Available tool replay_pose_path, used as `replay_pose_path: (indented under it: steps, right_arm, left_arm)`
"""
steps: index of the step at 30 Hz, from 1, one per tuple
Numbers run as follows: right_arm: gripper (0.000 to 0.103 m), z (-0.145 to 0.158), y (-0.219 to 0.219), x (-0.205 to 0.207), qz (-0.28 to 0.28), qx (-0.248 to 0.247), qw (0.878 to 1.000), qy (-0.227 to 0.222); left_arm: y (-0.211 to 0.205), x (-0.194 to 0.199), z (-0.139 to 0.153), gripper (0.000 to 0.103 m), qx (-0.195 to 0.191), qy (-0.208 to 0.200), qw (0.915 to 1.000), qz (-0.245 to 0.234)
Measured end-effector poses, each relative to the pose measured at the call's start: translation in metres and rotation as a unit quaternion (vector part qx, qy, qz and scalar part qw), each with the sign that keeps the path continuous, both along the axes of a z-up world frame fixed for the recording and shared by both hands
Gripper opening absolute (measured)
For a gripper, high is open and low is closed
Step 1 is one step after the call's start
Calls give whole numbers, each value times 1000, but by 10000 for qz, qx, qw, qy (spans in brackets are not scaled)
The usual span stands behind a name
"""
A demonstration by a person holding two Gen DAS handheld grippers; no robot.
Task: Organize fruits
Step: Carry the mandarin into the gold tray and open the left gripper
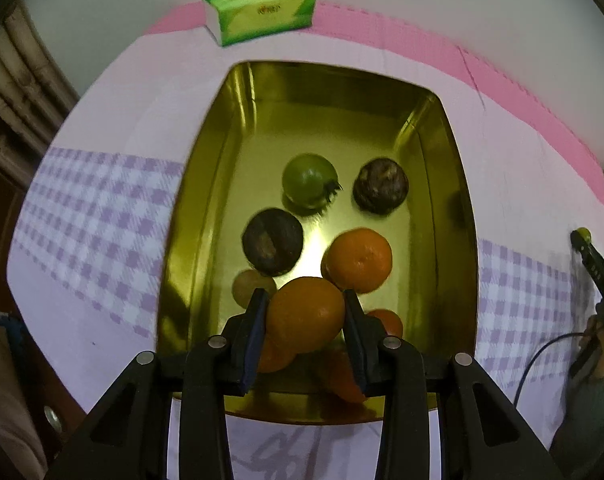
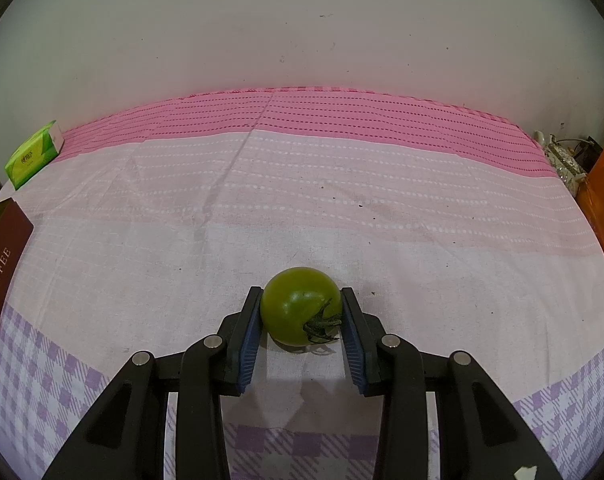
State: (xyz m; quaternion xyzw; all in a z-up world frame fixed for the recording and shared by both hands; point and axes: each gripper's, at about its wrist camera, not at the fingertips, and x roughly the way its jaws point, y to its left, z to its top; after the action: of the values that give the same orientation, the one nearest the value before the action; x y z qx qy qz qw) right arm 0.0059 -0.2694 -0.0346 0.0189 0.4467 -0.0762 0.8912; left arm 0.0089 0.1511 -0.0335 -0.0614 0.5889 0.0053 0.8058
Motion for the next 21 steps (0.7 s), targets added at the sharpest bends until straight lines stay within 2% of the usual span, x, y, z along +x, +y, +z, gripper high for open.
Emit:
replay_pose_path:
  steps: [16,21]
  right_arm:
    - [35,0,-1,0,3,-27,10000,4]
    - [35,0,-1,0,1,-26,10000,6]
  left_arm:
    - [-21,8,-8,40,298,46,9992,-279]
    - [-17,9,-3,45,282,-32,9991,-315]
